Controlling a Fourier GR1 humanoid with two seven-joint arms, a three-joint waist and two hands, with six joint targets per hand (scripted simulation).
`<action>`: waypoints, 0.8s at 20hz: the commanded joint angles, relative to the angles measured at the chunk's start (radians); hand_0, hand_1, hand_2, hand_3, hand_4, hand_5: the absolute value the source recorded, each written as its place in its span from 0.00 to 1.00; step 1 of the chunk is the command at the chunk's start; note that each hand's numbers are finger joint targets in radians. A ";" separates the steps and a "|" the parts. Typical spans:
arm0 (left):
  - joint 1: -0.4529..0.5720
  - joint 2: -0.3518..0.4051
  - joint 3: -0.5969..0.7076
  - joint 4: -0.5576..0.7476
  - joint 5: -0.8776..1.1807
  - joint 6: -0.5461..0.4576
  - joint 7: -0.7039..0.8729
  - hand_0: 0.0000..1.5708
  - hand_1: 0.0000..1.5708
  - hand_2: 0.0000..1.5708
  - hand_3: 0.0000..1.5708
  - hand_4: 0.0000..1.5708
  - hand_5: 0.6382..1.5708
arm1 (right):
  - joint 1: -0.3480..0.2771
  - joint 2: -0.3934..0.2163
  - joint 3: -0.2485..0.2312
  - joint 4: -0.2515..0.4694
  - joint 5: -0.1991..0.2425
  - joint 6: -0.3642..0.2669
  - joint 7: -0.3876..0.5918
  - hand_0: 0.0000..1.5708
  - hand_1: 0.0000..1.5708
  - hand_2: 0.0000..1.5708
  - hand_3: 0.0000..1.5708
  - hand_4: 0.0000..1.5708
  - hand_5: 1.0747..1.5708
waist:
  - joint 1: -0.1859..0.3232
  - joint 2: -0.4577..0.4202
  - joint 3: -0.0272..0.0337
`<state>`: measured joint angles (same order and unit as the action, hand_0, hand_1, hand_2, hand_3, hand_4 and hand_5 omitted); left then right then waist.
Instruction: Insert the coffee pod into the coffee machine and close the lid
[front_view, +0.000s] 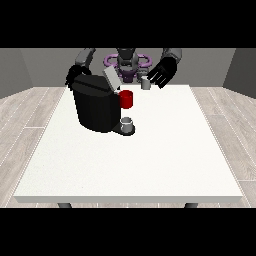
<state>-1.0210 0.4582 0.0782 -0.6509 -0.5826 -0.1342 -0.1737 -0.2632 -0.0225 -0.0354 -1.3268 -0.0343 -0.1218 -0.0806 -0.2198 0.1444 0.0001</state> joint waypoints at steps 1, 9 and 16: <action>-0.034 -0.013 0.020 -0.006 0.010 -0.015 0.053 0.77 0.77 0.80 0.76 0.32 1.00 | 0.024 -0.003 0.014 -0.004 0.020 -0.005 -0.004 0.00 0.00 0.00 0.00 0.32 1.00 | -0.013 -0.023 0.0001; -0.134 -0.008 0.026 -0.002 -0.004 -0.026 0.093 0.81 0.81 0.85 0.81 0.33 1.00 | -0.053 -0.043 -0.025 -0.013 0.008 -0.017 0.006 0.00 0.00 0.00 0.00 0.35 1.00 | -0.051 0.049 0.0004; -0.154 -0.023 0.021 0.009 -0.030 0.008 0.082 0.83 0.83 0.85 0.79 0.31 1.00 | -0.080 -0.012 0.007 -0.046 0.036 -0.061 0.073 0.00 0.00 0.00 0.00 0.33 1.00 | -0.065 0.072 0.0001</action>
<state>-1.1616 0.4661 0.1127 -0.6364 -0.5973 -0.1388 -0.1116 -0.3291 -0.0359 -0.0242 -1.3784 -0.0089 -0.1603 -0.0378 -0.2871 0.2230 0.0001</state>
